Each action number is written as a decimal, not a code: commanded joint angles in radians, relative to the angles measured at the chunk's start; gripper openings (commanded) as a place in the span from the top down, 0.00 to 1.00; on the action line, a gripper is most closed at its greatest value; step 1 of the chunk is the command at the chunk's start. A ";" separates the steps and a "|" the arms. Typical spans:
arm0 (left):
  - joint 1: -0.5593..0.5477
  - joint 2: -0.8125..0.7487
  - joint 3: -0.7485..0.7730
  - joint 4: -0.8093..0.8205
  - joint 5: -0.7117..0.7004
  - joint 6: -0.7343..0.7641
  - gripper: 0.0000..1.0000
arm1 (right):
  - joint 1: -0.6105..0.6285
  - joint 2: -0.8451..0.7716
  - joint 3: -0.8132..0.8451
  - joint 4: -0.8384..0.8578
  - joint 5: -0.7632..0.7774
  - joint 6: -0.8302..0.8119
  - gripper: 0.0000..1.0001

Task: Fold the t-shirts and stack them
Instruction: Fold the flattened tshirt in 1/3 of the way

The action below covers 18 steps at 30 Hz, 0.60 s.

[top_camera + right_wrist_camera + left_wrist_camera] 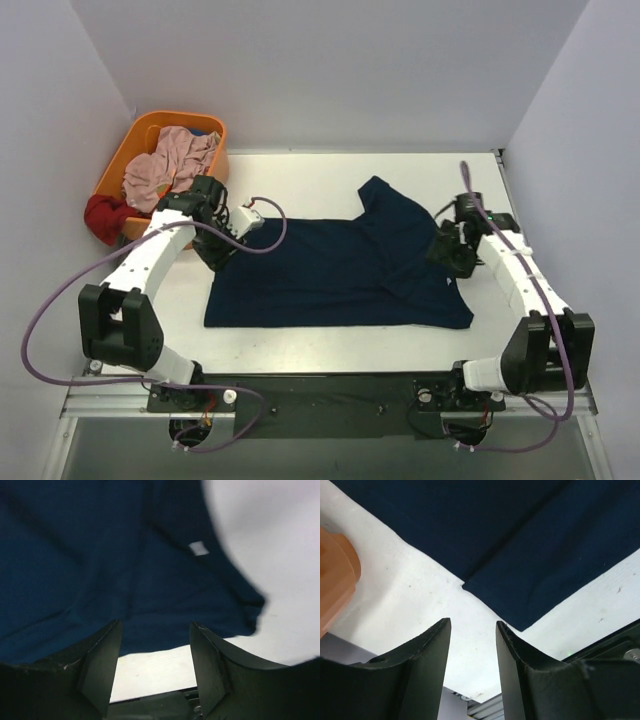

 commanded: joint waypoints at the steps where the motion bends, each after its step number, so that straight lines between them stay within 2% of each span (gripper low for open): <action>1: 0.012 0.056 0.057 -0.006 0.091 -0.088 0.48 | 0.190 0.120 0.001 -0.018 -0.102 0.103 0.48; 4: 0.015 0.069 0.054 0.037 0.112 -0.140 0.48 | 0.299 0.224 0.026 0.037 -0.129 0.124 0.47; 6: 0.015 0.066 0.044 0.071 0.112 -0.167 0.48 | 0.328 0.284 0.050 0.058 -0.138 0.140 0.46; 9: 0.013 0.061 0.022 0.103 0.114 -0.194 0.48 | 0.327 0.347 0.047 0.112 -0.135 0.158 0.46; 11: 0.013 0.056 0.007 0.108 0.115 -0.198 0.48 | 0.327 0.388 0.053 0.125 -0.112 0.147 0.50; 13: 0.012 0.052 -0.001 0.105 0.115 -0.200 0.48 | 0.327 0.425 0.056 0.123 -0.107 0.141 0.60; 17: 0.013 0.043 -0.007 0.105 0.100 -0.192 0.48 | 0.328 0.401 0.036 0.119 -0.095 0.140 0.87; 18: 0.015 0.043 -0.009 0.105 0.097 -0.191 0.48 | 0.328 0.395 0.036 0.117 -0.084 0.140 0.89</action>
